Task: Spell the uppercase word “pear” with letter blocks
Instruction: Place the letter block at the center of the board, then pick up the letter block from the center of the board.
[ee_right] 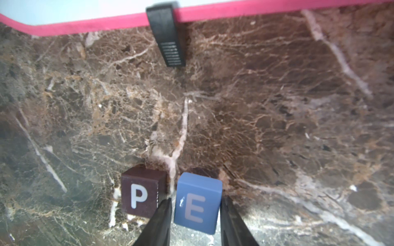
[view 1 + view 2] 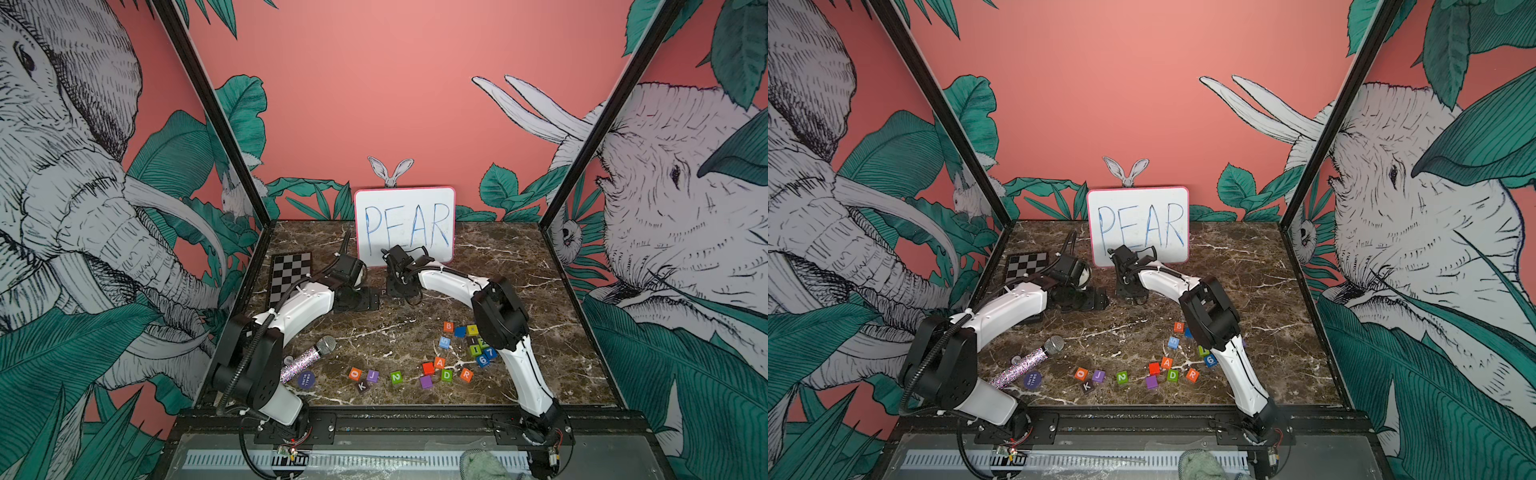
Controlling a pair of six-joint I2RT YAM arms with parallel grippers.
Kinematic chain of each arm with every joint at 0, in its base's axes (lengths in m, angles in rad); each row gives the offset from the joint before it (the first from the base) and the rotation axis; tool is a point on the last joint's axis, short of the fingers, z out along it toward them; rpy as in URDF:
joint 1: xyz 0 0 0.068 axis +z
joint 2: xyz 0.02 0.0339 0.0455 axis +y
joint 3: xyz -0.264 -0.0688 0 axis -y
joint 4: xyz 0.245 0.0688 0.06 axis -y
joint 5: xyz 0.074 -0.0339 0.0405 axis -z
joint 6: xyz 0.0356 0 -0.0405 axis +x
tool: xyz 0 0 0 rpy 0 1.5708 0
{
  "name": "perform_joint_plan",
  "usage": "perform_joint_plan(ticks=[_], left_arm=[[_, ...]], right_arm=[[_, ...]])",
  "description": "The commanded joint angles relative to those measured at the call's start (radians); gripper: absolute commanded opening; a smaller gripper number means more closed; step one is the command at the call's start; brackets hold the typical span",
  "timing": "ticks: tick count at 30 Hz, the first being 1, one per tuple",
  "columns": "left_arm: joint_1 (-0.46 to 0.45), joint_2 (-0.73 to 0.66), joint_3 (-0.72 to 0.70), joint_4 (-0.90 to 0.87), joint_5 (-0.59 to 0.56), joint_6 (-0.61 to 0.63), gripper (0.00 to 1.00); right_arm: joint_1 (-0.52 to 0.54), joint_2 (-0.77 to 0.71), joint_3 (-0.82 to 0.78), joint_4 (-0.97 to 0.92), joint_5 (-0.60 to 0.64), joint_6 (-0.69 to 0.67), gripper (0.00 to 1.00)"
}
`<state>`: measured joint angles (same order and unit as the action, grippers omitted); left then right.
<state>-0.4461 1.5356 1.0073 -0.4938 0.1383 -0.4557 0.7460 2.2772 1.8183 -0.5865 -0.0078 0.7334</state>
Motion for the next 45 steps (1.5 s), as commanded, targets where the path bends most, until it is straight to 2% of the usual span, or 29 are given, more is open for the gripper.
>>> perform_joint_plan(ticks=[1,12,18,21,27,33,36,45], left_arm=[[0.006,-0.044,-0.012,0.002,-0.005,-0.007,0.99],[0.006,-0.044,-0.012,0.003,0.002,-0.009,0.99],[0.004,-0.073,-0.022,0.015,0.054,-0.031,0.99],[-0.002,-0.094,-0.038,0.029,0.086,-0.05,0.99],[-0.048,-0.121,-0.051,0.014,0.096,-0.068,0.99],[-0.176,-0.142,-0.102,0.056,0.126,-0.162,0.99],[-0.193,-0.137,-0.106,0.035,0.121,-0.161,0.99],[-0.202,-0.152,-0.134,0.034,0.121,-0.144,0.99]], right_arm=[[-0.004,0.007,-0.013,0.007,0.006,0.018,0.41],[-0.006,-0.01,-0.012,0.002,0.011,0.014,0.42],[-0.003,-0.12,-0.052,0.0,0.014,-0.006,0.43],[0.001,-0.203,-0.132,0.012,0.013,-0.028,0.44],[0.004,-0.413,-0.389,-0.012,0.023,-0.047,0.45],[0.031,-0.627,-0.674,-0.055,0.029,0.052,0.46],[0.063,-0.711,-0.774,-0.058,0.023,0.109,0.46],[0.14,-0.797,-0.93,-0.029,-0.014,0.218,0.46]])
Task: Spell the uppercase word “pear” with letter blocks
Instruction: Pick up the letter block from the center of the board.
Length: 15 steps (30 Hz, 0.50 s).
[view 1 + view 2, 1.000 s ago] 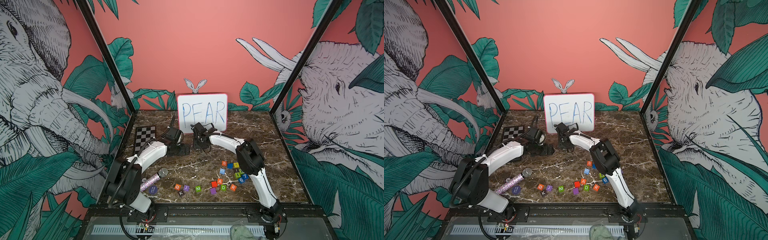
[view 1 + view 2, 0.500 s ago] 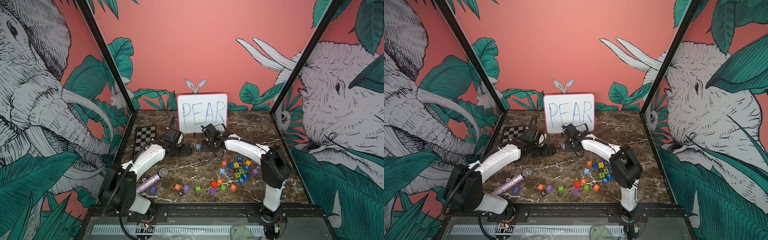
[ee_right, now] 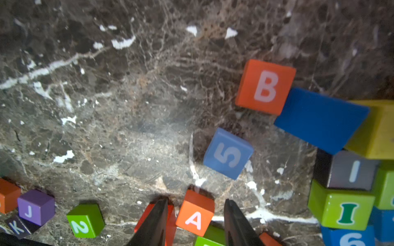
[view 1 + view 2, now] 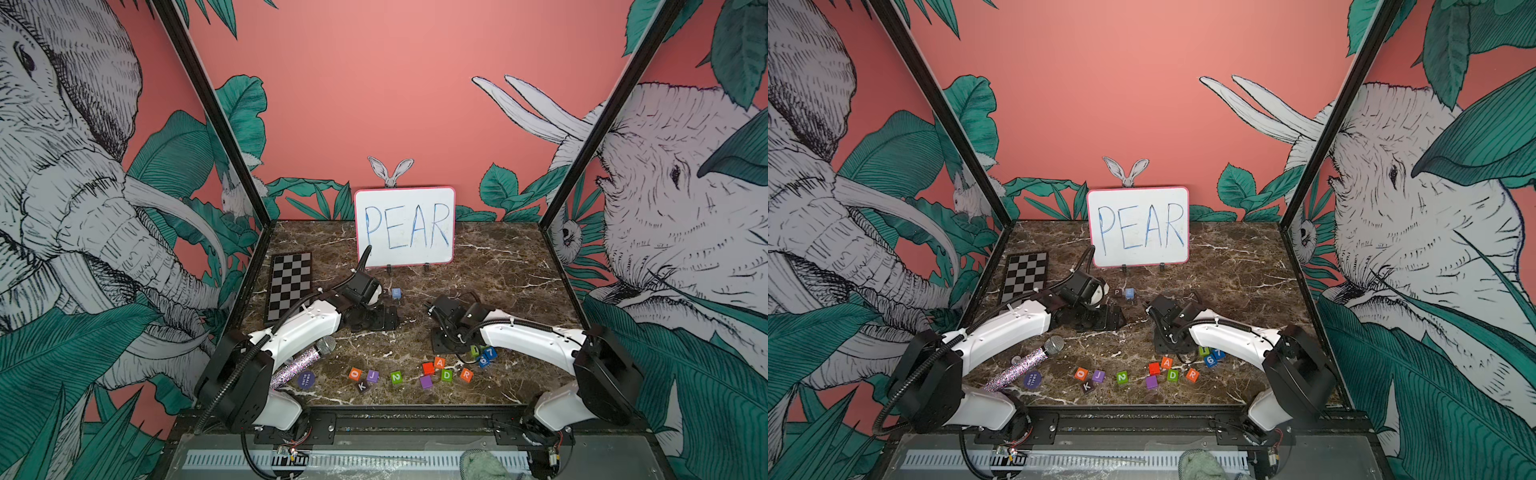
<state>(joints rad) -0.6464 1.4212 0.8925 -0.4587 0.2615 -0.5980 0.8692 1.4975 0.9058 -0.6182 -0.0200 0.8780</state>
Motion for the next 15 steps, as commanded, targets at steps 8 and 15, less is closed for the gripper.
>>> perform_joint_plan(ticks=[8,15], left_arm=[[-0.002,-0.023,-0.015,-0.003,-0.003,0.014,0.99],[-0.002,-0.003,-0.006,0.002,-0.002,0.023,0.99]], right_arm=[[0.047,-0.002,-0.035,0.014,0.003,0.101,0.48],[0.05,0.024,-0.036,-0.003,0.015,0.098,0.49]])
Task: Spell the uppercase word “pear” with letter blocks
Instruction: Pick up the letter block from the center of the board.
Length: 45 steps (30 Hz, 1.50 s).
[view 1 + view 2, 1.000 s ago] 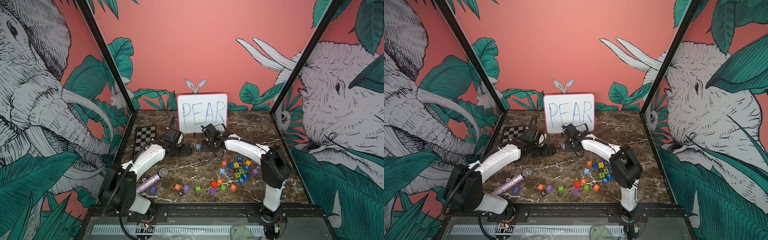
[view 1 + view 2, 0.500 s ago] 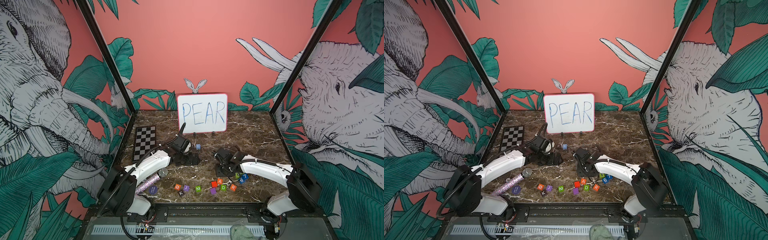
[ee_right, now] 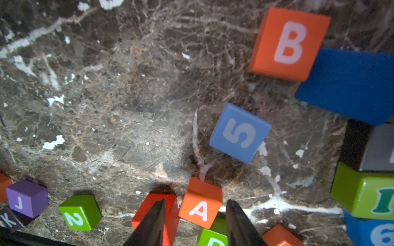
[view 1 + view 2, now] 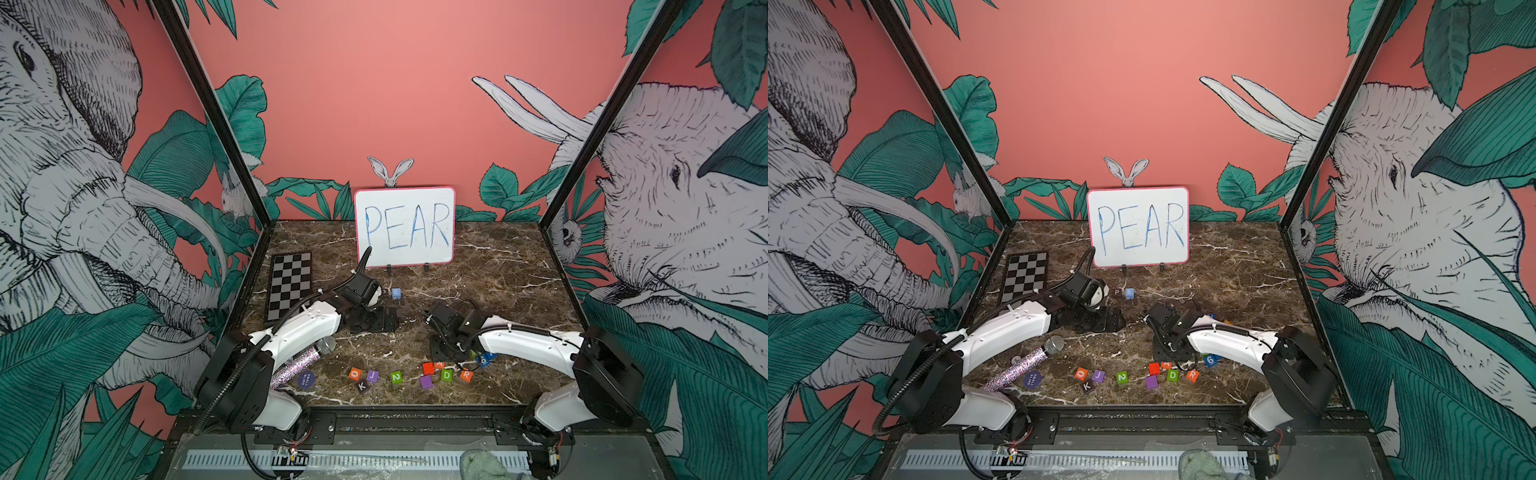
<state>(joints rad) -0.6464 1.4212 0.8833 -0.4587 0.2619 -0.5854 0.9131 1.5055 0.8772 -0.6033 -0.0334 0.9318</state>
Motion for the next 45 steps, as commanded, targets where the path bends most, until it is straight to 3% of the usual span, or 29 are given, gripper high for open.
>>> perform_joint_plan(ticks=[1,18,34,45], left_arm=[[-0.002,-0.001,0.004,0.002,-0.003,0.01,0.99],[-0.002,0.005,0.013,-0.009,-0.01,0.021,0.99],[-0.002,0.037,0.037,-0.006,-0.021,0.025,0.99],[-0.003,0.045,0.063,-0.009,-0.039,0.025,0.99]], right_arm=[[0.007,0.018,-0.007,-0.018,0.03,0.044,0.49],[0.007,0.088,-0.004,-0.006,0.022,0.021,0.48],[0.007,0.132,0.031,-0.024,0.03,0.004,0.37],[0.002,0.135,0.068,-0.036,0.044,-0.017,0.34]])
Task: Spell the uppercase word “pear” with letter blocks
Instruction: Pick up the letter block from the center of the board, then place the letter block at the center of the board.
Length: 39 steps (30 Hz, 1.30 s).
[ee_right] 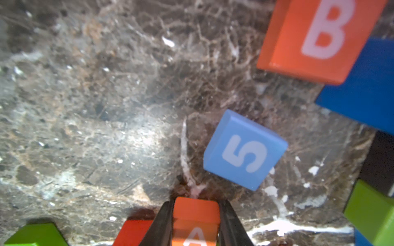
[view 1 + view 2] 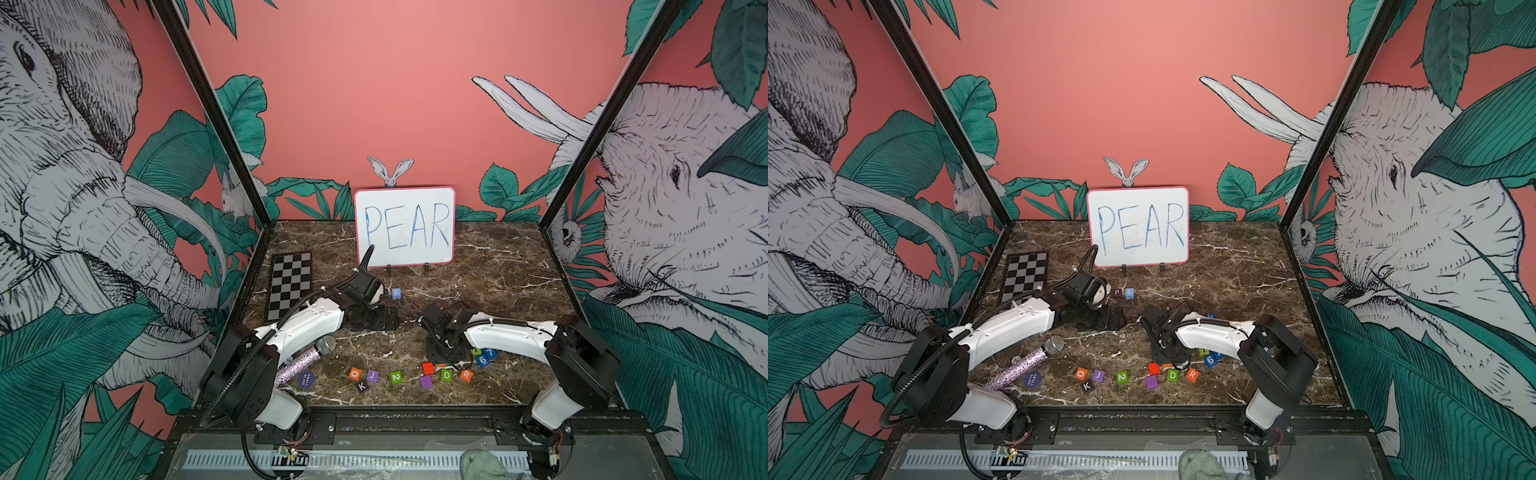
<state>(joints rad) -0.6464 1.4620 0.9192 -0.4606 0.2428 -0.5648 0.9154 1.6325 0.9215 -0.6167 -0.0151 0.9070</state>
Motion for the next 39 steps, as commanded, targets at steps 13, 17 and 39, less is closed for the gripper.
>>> perform_joint_plan(ticks=[13,17,39], left_arm=[[0.01,0.052,0.086,-0.001,-0.028,0.028,0.99],[0.043,0.068,0.093,0.012,0.003,0.028,0.99],[0.155,0.152,0.177,0.009,0.038,0.089,0.99]], right_arm=[[-0.066,0.046,0.134,-0.037,0.046,-0.079,0.33],[-0.099,0.096,0.206,-0.023,0.048,-0.119,0.33],[-0.24,0.497,0.726,0.004,0.036,-0.293,0.32]])
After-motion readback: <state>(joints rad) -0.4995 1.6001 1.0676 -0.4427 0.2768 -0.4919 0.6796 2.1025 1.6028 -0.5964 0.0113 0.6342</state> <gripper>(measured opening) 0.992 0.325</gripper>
